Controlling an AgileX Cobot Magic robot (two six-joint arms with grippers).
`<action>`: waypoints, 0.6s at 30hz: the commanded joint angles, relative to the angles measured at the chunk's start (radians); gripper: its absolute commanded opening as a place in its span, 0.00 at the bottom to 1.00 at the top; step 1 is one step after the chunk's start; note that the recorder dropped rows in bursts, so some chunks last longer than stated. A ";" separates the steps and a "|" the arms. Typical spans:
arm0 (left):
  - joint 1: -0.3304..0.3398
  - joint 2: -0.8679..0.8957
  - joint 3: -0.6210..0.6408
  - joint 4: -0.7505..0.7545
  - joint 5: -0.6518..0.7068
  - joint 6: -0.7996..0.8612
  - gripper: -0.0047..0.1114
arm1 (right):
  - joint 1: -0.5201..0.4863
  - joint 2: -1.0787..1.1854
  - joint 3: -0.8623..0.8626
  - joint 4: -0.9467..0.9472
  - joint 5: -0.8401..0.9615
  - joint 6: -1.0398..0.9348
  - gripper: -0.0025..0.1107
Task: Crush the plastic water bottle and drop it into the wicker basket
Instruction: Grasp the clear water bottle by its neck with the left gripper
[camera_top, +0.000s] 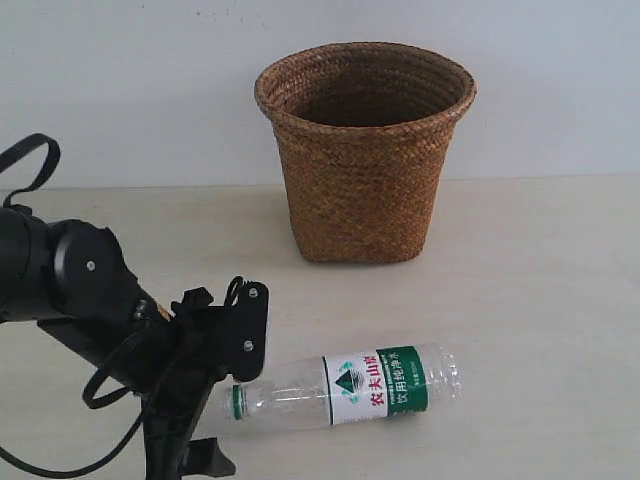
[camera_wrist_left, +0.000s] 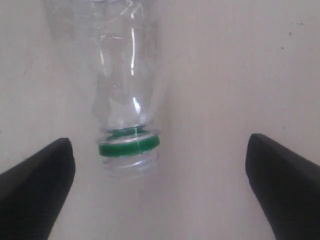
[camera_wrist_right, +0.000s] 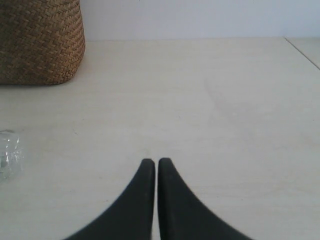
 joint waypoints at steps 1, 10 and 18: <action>-0.009 0.044 0.000 -0.042 -0.077 0.002 0.77 | 0.000 -0.006 0.000 0.001 -0.005 -0.001 0.02; -0.009 0.071 0.000 -0.120 -0.162 0.002 0.50 | 0.000 -0.006 0.000 0.001 -0.005 -0.001 0.02; -0.009 0.071 0.000 -0.120 -0.162 0.002 0.46 | 0.000 -0.006 0.000 0.001 -0.005 -0.001 0.02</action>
